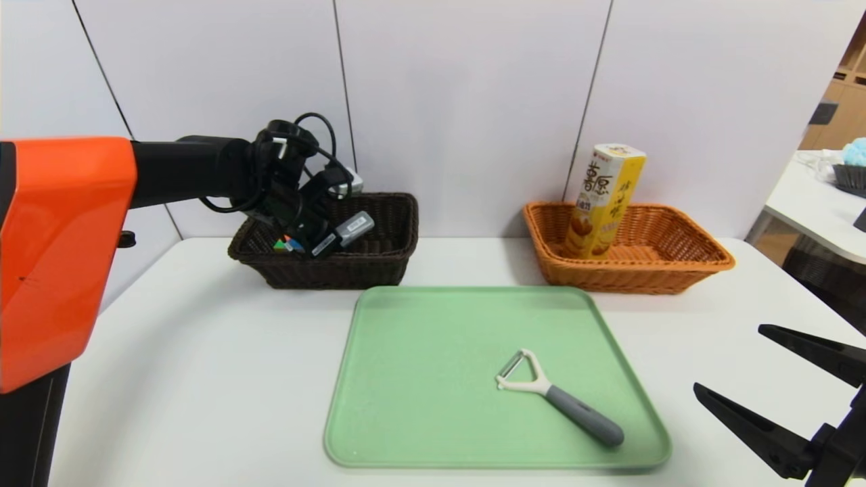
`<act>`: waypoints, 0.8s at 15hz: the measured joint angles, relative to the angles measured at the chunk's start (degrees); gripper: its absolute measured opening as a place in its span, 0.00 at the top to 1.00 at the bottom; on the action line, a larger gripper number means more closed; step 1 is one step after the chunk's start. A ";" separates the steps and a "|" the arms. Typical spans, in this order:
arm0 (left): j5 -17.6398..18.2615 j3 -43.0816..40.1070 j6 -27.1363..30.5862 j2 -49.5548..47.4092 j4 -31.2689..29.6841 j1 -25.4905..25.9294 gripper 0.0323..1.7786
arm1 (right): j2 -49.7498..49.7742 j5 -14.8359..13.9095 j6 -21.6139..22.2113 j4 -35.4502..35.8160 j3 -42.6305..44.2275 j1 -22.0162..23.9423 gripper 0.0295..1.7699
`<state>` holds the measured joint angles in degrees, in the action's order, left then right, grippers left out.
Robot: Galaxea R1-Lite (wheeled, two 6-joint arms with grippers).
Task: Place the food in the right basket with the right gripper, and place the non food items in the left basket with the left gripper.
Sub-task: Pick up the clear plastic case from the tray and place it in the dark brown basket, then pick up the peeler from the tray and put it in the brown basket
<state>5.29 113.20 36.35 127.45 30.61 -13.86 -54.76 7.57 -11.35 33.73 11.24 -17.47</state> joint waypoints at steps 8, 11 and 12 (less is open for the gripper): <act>-0.06 0.02 -0.41 0.17 -1.15 0.06 0.39 | 0.02 0.02 0.00 0.06 -0.39 0.00 0.04; -0.04 0.02 -0.48 -0.13 -1.12 -0.05 0.28 | 0.11 0.09 0.00 0.02 -0.46 0.00 0.04; -0.04 0.00 -0.57 -0.39 -1.12 -0.05 0.25 | 0.16 0.04 0.00 0.00 -0.48 0.00 0.04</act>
<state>5.25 113.20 35.78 127.06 29.49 -13.91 -54.60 7.61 -11.35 33.73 10.76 -17.47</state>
